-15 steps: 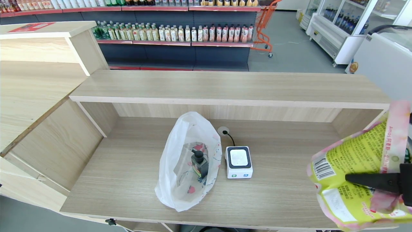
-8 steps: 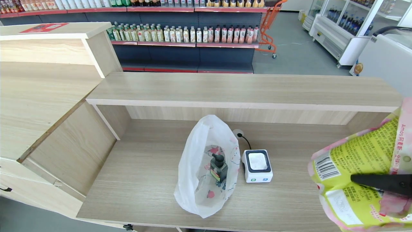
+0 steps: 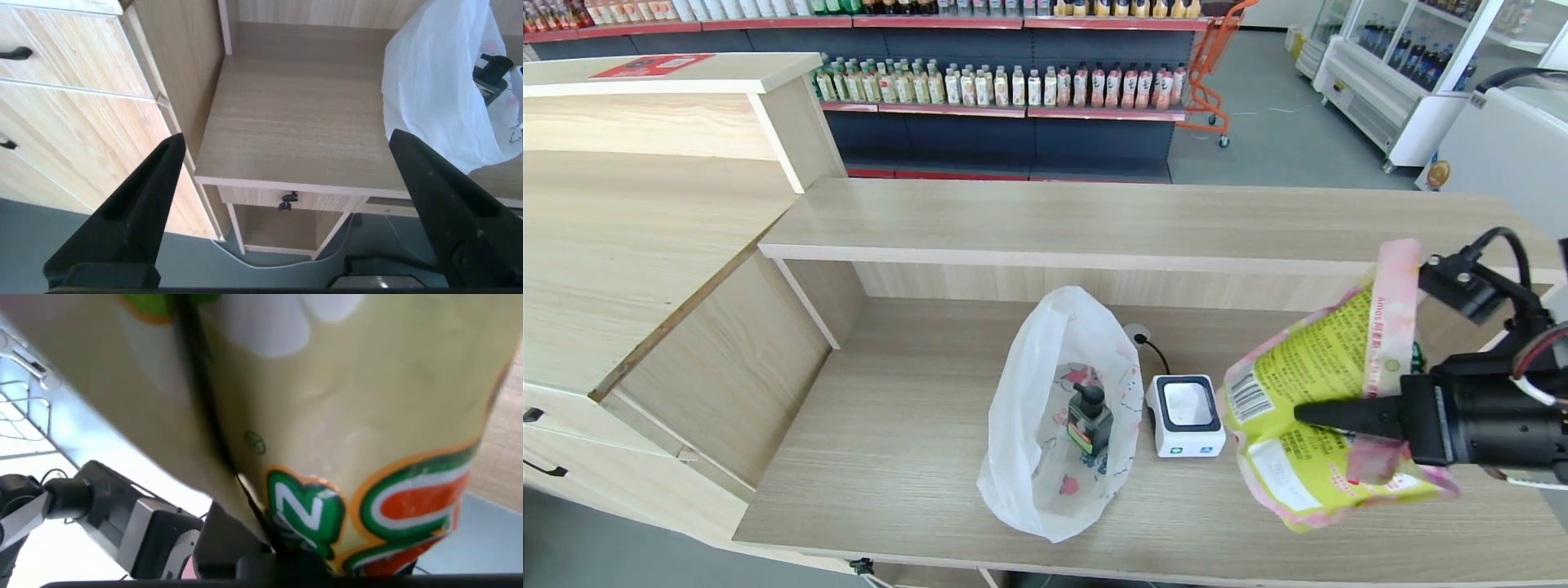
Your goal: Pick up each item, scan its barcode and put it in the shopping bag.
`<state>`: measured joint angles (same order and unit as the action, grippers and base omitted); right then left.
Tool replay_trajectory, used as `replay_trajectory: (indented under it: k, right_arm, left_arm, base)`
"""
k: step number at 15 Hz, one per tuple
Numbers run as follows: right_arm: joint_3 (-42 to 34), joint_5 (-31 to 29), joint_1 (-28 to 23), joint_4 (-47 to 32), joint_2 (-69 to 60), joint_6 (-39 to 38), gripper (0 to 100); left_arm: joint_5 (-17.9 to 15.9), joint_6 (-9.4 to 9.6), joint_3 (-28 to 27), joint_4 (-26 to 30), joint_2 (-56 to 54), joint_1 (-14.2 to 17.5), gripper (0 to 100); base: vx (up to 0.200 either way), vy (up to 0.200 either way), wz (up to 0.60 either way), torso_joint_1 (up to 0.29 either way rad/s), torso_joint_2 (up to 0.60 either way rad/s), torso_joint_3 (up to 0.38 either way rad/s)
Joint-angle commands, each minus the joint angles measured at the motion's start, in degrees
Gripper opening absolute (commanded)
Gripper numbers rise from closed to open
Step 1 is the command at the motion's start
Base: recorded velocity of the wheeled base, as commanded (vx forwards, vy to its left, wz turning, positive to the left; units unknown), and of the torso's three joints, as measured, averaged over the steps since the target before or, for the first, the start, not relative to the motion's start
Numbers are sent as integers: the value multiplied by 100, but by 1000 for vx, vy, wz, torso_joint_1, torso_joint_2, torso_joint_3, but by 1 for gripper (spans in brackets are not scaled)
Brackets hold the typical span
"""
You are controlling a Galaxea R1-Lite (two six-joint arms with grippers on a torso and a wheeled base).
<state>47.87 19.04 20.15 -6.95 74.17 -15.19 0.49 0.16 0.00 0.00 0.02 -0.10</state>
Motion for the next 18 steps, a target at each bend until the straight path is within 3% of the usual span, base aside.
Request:
replay_trajectory:
  k: [1,3,6,11,18]
  right_arm:
    - [-182,689,-433,835,1144,324,0]
    - [-402,1269,-275,1583,1407,359,0]
    - [-358,1286,50,1969,1724,394,0]
    - [-305,1277,261,2312,2638,1580,0]
    - [-314,1286,534,3156,3315,1554,0]
  left_arm:
    - [4,2,0,0,-2,1,100]
    - [-5,2,0,0,-2,1,100]
    - [4,2,0,0,-2,1,100]
    - [4,2,0,0,-2,1,100]
    - [4,2,0,0,-2,1,100]
  base:
    - [0,0,0,0,0,0]
    - [0,0,0,0,0,0]
    - [0,0,0,0,0,0]
    - [0,0,0,0,0,0]
    - [0,0,0,0,0,0]
